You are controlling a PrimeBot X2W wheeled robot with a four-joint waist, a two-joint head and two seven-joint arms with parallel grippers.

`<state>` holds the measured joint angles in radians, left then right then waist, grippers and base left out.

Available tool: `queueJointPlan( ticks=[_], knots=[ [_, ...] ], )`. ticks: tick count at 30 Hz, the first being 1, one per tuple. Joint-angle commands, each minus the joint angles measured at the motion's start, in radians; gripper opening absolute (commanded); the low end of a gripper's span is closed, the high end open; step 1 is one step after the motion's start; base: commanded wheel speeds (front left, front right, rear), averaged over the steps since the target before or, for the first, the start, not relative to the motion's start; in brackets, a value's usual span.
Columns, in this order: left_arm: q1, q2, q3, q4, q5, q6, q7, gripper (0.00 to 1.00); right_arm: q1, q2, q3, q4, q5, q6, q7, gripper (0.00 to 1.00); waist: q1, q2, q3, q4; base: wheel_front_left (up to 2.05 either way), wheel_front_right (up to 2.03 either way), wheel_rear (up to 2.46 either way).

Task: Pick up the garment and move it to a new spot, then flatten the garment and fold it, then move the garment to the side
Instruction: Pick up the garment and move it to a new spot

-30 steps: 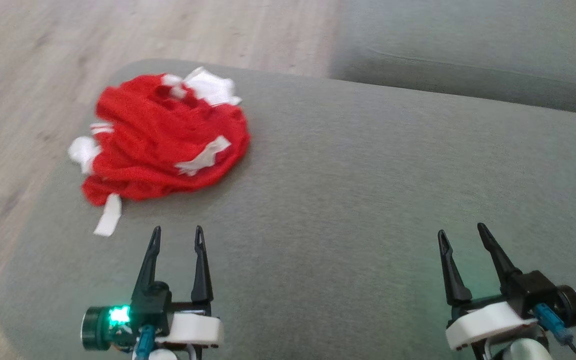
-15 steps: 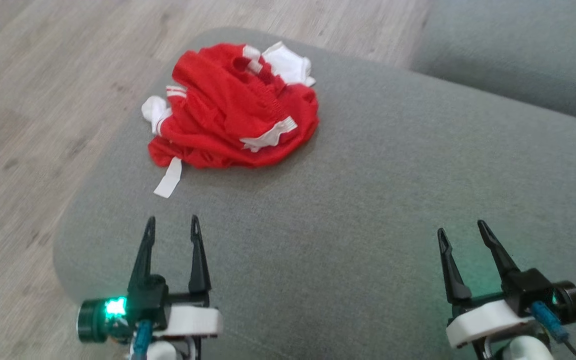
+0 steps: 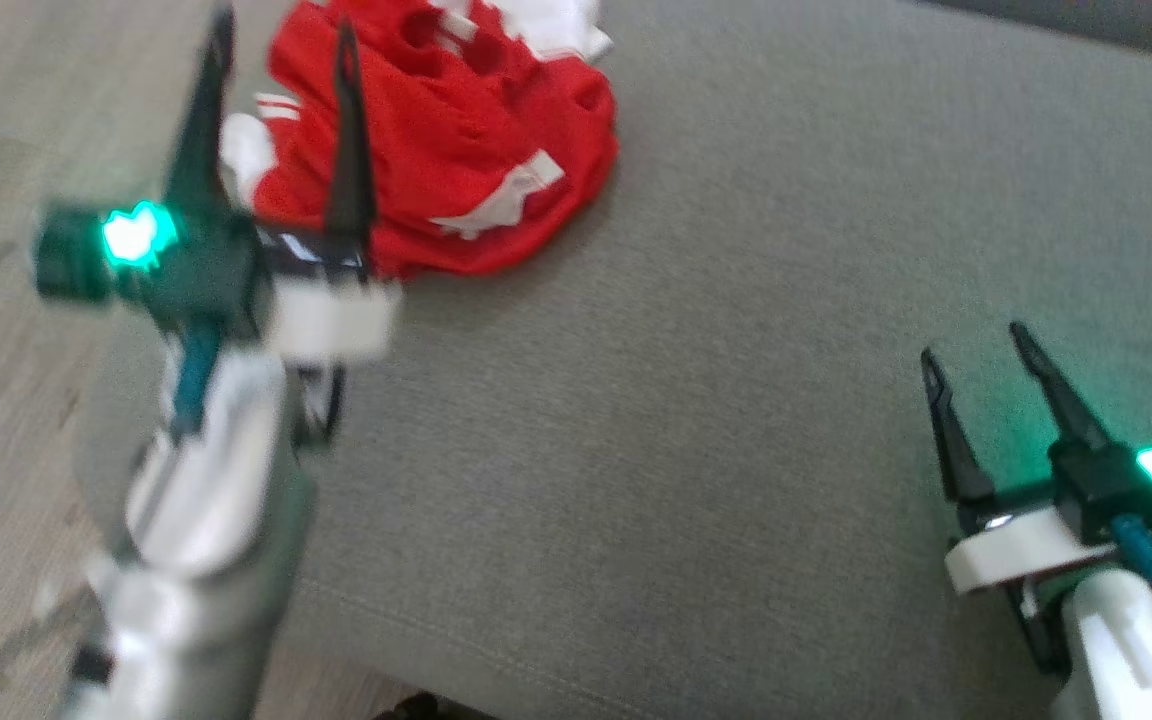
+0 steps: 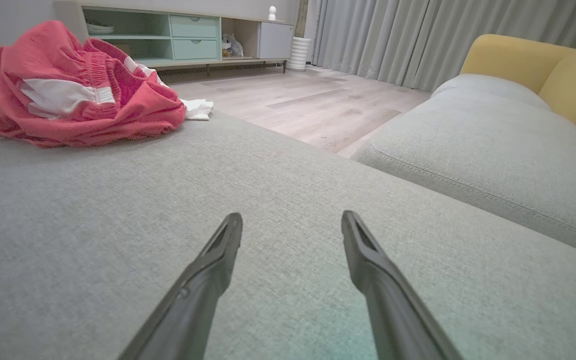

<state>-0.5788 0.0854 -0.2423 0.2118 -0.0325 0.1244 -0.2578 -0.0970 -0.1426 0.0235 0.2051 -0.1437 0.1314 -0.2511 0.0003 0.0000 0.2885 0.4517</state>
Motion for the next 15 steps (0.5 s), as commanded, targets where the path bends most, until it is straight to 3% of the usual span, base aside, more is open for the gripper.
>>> queueJointPlan(
  ticks=[1,6,15],
  knots=[
    [-0.092,0.045,0.05,0.018,-0.001,-0.01,-0.004,1.0,-0.032,-0.023,0.032,-0.039,-0.01,-0.001,-0.011,1.0,-0.0003,0.0,0.079,-0.064,0.0,0.0,0.0],
    [-0.292,0.082,0.059,0.219,0.004,-0.047,0.026,1.0,-0.068,-0.058,0.048,-0.067,-0.009,-0.001,-0.011,1.0,-0.0003,0.0,0.148,-0.122,0.0,0.0,0.0],
    [-0.59,0.18,0.088,0.644,-0.014,-0.106,0.391,1.0,-0.105,-0.087,0.04,-0.148,-0.001,-0.001,-0.011,1.0,-0.0003,0.0,0.26,-0.246,0.0,0.0,0.0]
  ],
)
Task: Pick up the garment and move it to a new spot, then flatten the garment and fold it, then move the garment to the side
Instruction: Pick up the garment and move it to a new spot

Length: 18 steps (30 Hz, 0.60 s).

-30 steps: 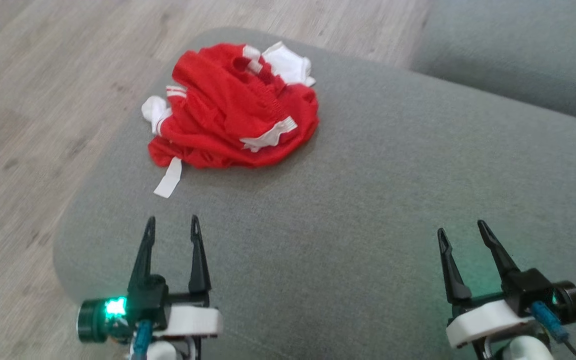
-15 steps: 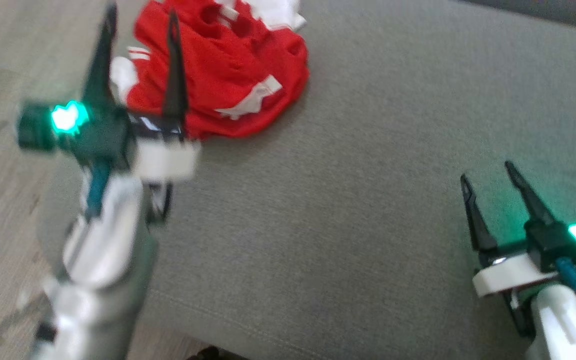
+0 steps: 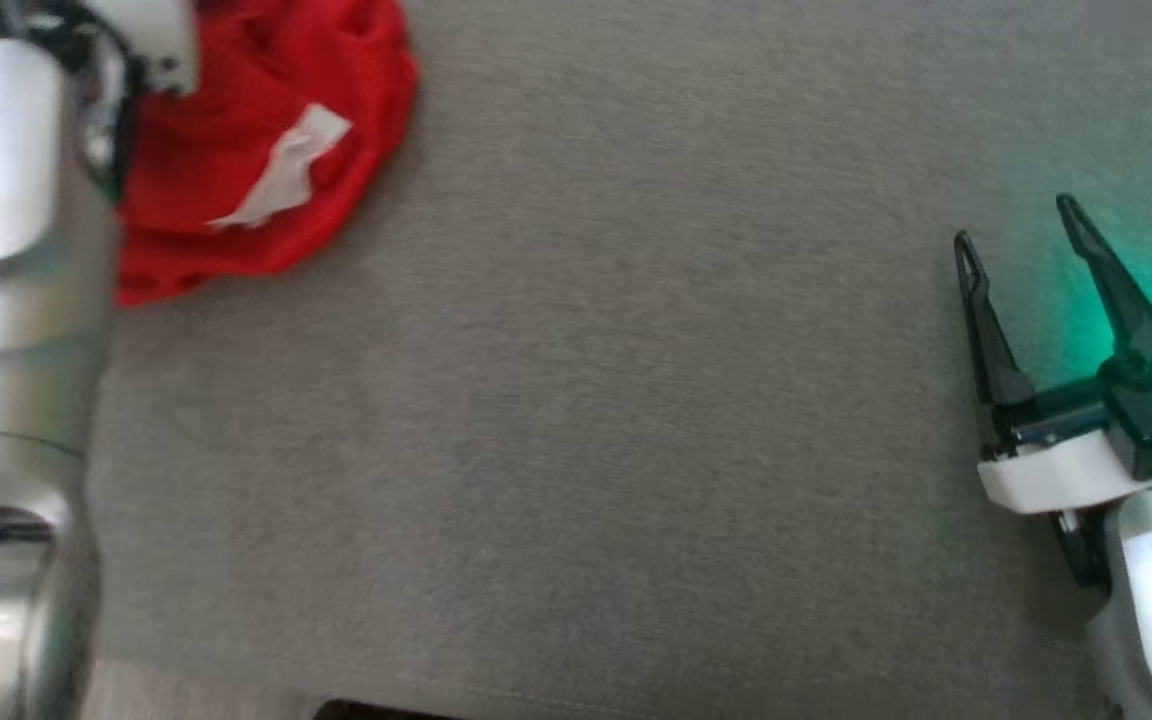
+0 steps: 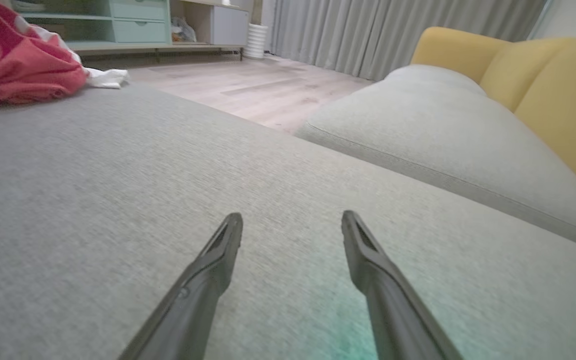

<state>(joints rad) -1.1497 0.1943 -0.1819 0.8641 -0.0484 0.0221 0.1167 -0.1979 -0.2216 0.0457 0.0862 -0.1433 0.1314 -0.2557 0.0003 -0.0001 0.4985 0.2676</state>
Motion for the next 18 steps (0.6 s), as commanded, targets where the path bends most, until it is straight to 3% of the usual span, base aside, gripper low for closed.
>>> queueJointPlan(
  ticks=[1,7,9,10,18],
  knots=[
    [-0.026,0.087,0.031,0.035,-0.001,-0.012,0.05,1.0,-0.006,-0.005,0.017,-0.032,0.0,-0.001,-0.006,1.0,-0.0003,0.0001,0.052,-0.076,0.0,0.0,0.0],
    [-0.015,0.149,0.044,0.201,-0.027,-0.05,0.176,1.0,0.003,0.015,0.003,-0.041,0.003,-0.001,-0.006,1.0,-0.0003,0.0001,0.055,-0.126,0.0,0.0,0.0],
    [-0.01,0.156,0.049,0.226,-0.036,-0.053,0.189,0.09,0.006,0.017,-0.001,-0.042,0.002,-0.001,-0.006,1.0,-0.0003,0.0001,0.054,-0.13,0.0,0.0,0.0],
    [-0.008,0.159,0.05,0.233,-0.039,-0.052,0.185,0.0,0.008,0.018,-0.002,-0.043,0.002,-0.001,-0.006,1.0,-0.0003,0.0001,0.053,-0.131,0.0,0.0,0.0],
    [-0.048,0.171,0.023,0.186,-0.021,-0.033,0.058,0.0,0.008,0.027,-0.005,-0.029,0.004,-0.001,-0.006,1.0,-0.0003,0.0001,0.007,-0.121,0.0,0.0,0.0]
  ],
)
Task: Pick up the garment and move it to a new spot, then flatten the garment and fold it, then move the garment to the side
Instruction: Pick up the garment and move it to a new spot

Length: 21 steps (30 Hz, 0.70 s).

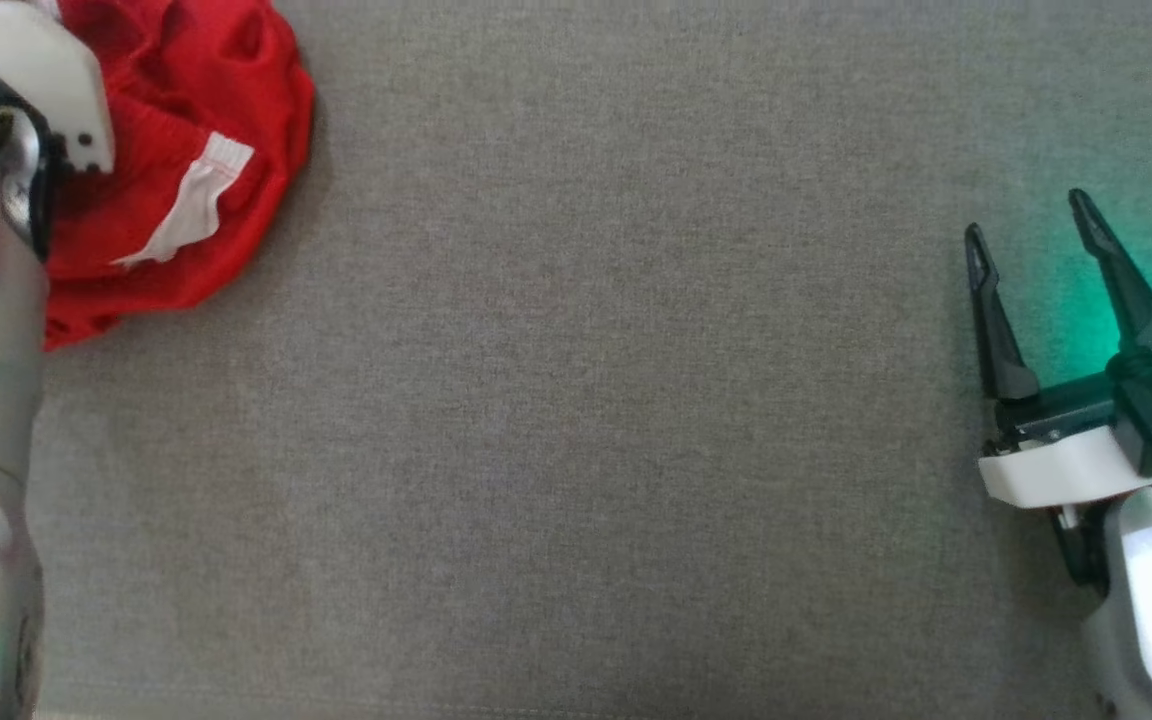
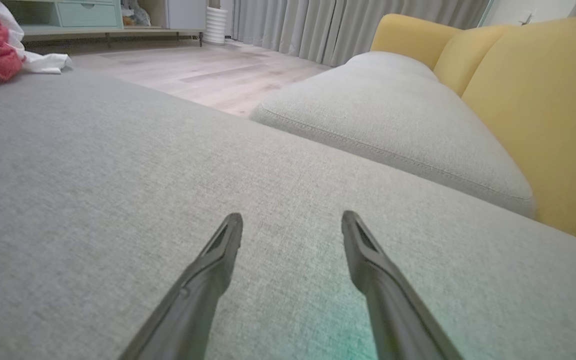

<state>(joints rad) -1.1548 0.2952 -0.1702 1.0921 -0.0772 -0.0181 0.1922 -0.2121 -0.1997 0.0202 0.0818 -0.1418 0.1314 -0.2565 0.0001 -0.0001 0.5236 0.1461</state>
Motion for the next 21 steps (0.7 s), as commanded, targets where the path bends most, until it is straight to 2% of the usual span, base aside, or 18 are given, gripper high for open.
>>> queueJointPlan(
  ticks=[1,7,14,18,19,21],
  knots=[
    [-0.051,0.071,0.003,-0.054,0.014,0.007,-0.033,0.0,0.022,0.011,0.023,-0.023,0.004,-0.001,-0.005,1.0,-0.0001,0.0001,-0.032,-0.001,0.0,0.0,0.0],
    [-0.101,0.075,-0.046,-0.162,0.045,-0.017,-0.087,0.0,0.028,0.059,0.048,0.005,0.01,-0.001,-0.005,1.0,-0.0001,0.0001,-0.137,-0.044,0.0,0.0,0.0],
    [-0.125,0.064,-0.103,-0.312,0.06,-0.061,-0.073,0.0,0.053,0.111,0.072,0.032,0.018,-0.001,-0.005,1.0,-0.0001,0.0001,-0.256,-0.136,0.0,0.0,0.0],
    [-0.127,0.041,-0.134,-0.414,0.035,-0.089,-0.04,0.0,0.073,0.135,0.085,0.044,0.026,-0.001,-0.005,1.0,-0.0001,0.0001,-0.326,-0.221,0.0,0.0,0.0],
    [-0.119,0.016,-0.162,-0.481,0.004,-0.101,-0.013,0.0,0.088,0.145,0.091,0.047,0.033,-0.001,-0.005,1.0,-0.0001,0.0001,-0.363,-0.291,0.0,0.0,0.0],
    [-0.108,-0.002,-0.184,-0.517,-0.023,-0.106,0.004,0.0,0.096,0.148,0.097,0.05,0.04,-0.001,-0.005,1.0,-0.0001,0.0001,-0.381,-0.339,0.0,0.0,0.0]
  ],
)
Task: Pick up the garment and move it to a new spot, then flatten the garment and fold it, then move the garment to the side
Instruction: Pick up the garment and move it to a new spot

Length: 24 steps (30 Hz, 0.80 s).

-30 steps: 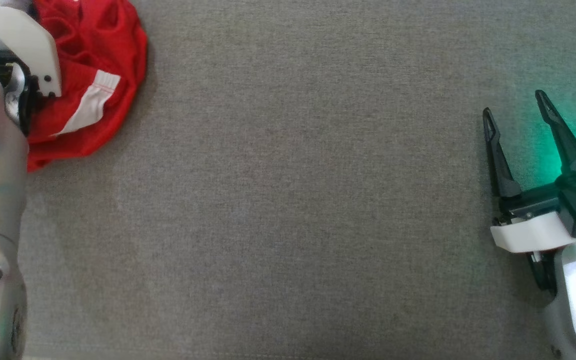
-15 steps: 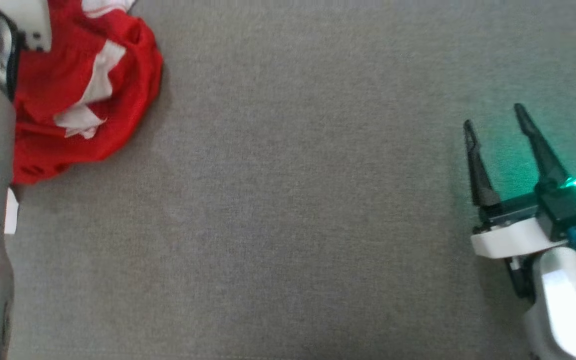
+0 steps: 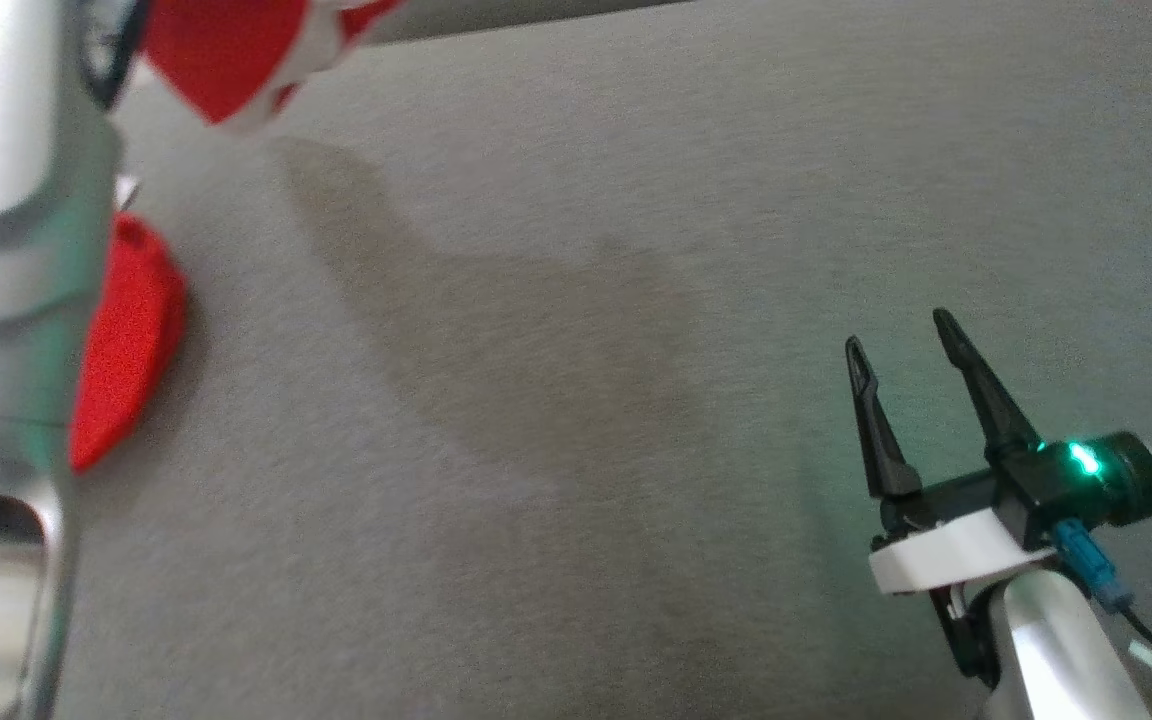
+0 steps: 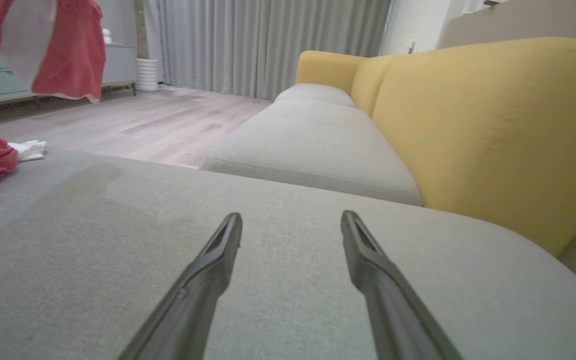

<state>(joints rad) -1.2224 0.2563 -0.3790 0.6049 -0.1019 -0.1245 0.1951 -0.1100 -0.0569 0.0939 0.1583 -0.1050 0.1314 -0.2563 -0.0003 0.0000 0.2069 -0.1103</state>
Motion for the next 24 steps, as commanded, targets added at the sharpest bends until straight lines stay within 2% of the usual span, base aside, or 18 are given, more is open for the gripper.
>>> queueJointPlan(
  ticks=[1,7,13,18,19,20,24],
  knots=[
    [-0.036,0.028,0.013,-0.046,-0.011,-0.002,0.006,0.0,-0.004,0.006,0.031,-0.028,0.015,-0.001,-0.006,1.0,0.0003,0.0,-0.067,-0.107,0.0,0.0,0.0],
    [0.038,-0.04,-0.065,-0.112,-0.082,-0.005,-0.004,0.0,-0.003,0.006,0.077,-0.032,0.088,-0.001,-0.006,1.0,0.0003,0.0,-0.062,-0.232,0.0,0.0,0.0],
    [0.183,-0.116,-0.176,-0.068,-0.082,-0.002,-0.089,0.0,-0.024,0.006,0.11,-0.052,0.136,-0.001,-0.006,1.0,0.0003,0.0,0.009,-0.294,0.0,0.0,0.0],
    [0.319,-0.163,-0.227,0.089,-0.067,0.06,-0.205,0.0,-0.05,0.006,0.119,-0.058,0.164,-0.001,-0.006,1.0,0.0003,0.0,0.075,-0.297,0.0,0.0,0.0],
    [0.34,-0.17,-0.231,0.122,-0.066,0.079,-0.236,0.82,-0.053,0.007,0.118,-0.058,0.166,-0.001,-0.006,1.0,0.0003,0.0,0.084,-0.293,0.0,0.0,0.0],
    [0.359,-0.176,-0.232,0.153,-0.066,0.101,-0.272,1.0,-0.056,0.007,0.116,-0.056,0.168,-0.001,-0.006,1.0,0.0003,0.0,0.09,-0.288,0.0,0.0,0.0],
    [0.431,-0.196,-0.216,0.222,-0.099,0.175,-0.421,1.0,-0.052,0.007,0.082,-0.05,0.169,-0.001,-0.006,1.0,0.0003,0.0,0.094,-0.247,0.0,0.0,0.0]
  ],
)
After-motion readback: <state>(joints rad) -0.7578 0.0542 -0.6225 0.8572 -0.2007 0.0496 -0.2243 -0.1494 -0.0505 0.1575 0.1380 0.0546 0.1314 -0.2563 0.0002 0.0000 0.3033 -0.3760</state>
